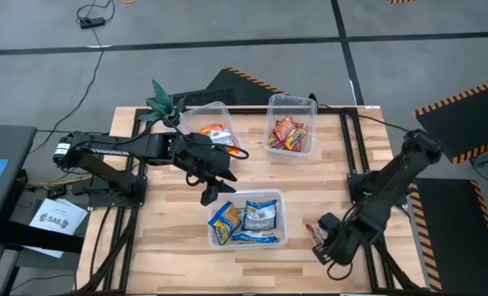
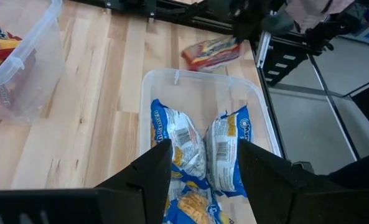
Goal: Sort Maruchan noodles
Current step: Put the red bag into the top right transparent bin
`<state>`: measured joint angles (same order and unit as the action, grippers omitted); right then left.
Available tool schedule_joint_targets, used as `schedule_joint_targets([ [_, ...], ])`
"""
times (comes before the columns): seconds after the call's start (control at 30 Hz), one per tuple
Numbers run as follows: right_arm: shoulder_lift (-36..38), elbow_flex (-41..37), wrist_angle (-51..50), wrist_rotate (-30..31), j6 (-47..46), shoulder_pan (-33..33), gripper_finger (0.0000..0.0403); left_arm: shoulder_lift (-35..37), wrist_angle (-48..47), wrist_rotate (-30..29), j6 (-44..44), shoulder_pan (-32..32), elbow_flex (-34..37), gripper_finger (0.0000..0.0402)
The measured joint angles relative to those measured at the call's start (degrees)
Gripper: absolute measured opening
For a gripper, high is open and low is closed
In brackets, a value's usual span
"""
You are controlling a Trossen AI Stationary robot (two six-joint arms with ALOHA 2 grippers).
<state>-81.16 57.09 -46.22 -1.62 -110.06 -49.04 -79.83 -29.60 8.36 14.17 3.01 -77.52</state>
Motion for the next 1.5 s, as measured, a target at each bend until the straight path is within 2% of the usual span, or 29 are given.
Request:
schedule_joint_targets([
  [0.23, 10.34, 3.91, -0.17, -8.67, 9.46, 4.69, 0.0005, 0.01, -0.32, 0.25, -0.06, 0.0, 0.0, 0.0167],
  [0.37, 14.36, 7.24, -0.26, -13.51, 14.09, 9.19, 0.0005, 2.16, -3.5, 4.27, -1.83, -0.91, 0.07, 0.0167],
  [0.5, 17.61, 12.5, -0.21, -14.11, 19.22, 15.49, 0.0005, 6.96, -5.38, 5.49, -1.7, -2.58, 0.07, 0.0167],
  [0.63, 18.37, 19.37, -6.21, -14.04, 25.26, 25.12, 0.0005, 12.34, -4.59, 1.91, -1.68, -3.48, 0.04, 0.0167],
  [0.73, 18.11, 23.86, -11.54, -14.73, 30.81, 34.81, 0.0005, 15.68, -3.25, -0.68, -1.51, -3.65, 0.04, 0.0167],
  [0.83, 18.16, 25.42, -12.39, -17.73, 36.0, 45.83, 0.0005, 18.25, -2.61, -2.27, -1.01, -3.65, 0.04, 0.0167],
  [1.0, 16.82, 25.38, -14.88, -24.27, 43.87, 63.96, 0.0005, 20.25, -2.39, -4.01, 1.87, -3.65, 0.04, 0.0167],
  [1.17, 12.14, 25.35, -13.03, -27.12, 52.37, 77.69, 0.0006, 20.59, -2.62, -4.1, 2.65, -3.54, 0.04, 0.0167],
  [1.33, 4.91, 25.34, -13.1, -29.3, 56.49, 84.58, 0.0007, 20.57, -2.65, -3.88, 4.22, -3.52, 0.04, 0.0167],
  [1.5, -1.63, 25.32, -13.14, -34.09, 58.66, 85.93, 0.0006, 20.74, -2.61, -2.81, 5.87, -3.52, 0.04, 0.0167],
])
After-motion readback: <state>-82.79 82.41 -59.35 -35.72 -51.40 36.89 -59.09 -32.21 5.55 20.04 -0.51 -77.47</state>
